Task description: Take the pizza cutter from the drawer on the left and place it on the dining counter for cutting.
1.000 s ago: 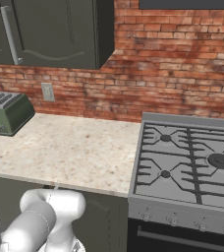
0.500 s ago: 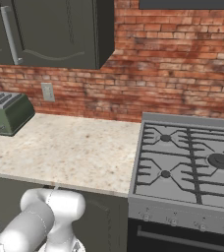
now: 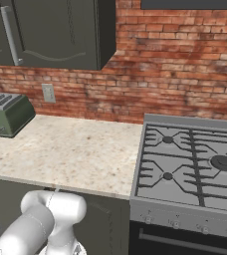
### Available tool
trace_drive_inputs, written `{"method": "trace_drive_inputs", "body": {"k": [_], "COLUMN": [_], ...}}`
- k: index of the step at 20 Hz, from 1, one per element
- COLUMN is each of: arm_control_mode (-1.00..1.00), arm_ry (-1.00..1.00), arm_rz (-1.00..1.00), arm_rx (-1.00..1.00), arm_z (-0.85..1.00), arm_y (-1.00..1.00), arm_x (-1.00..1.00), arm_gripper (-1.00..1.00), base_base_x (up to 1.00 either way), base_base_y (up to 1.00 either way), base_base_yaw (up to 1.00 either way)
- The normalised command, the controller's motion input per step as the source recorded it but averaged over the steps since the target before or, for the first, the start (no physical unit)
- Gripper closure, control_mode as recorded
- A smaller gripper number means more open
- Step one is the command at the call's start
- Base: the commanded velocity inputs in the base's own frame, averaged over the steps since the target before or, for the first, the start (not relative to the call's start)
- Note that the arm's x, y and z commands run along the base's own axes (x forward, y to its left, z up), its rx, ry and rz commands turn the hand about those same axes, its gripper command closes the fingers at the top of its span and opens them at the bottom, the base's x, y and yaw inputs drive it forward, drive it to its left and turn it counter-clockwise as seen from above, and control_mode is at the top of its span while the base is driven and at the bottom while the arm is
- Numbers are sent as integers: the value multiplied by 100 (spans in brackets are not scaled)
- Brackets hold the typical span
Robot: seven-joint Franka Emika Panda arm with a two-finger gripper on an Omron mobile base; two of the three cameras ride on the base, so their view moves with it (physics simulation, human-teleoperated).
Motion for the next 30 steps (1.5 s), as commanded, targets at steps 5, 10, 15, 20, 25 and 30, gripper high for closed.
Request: {"method": "trace_drive_inputs", "body": {"k": [5,10,15,20,25,30], "arm_control_mode": [-100,-100,-100,-100,-100,-100], "arm_ry": [1,0,0,0,0,0], "arm_rz": [0,0,0,0,0,0], "arm_rx": [0,0,0,0,0,0], "arm_z": [-8,0,0,-1,-7,-13], "arm_y": [4,7,9,2,0,0], "arm_x": [-12,0,0,0,0,0], "arm_gripper": [-100,-100,-100,-100,-100,-100], "base_base_x": [0,0,0,0,0,0], "base_base_y": [0,0,0,0,0,0], "base_base_yaw": [0,0,0,0,0,0]}}
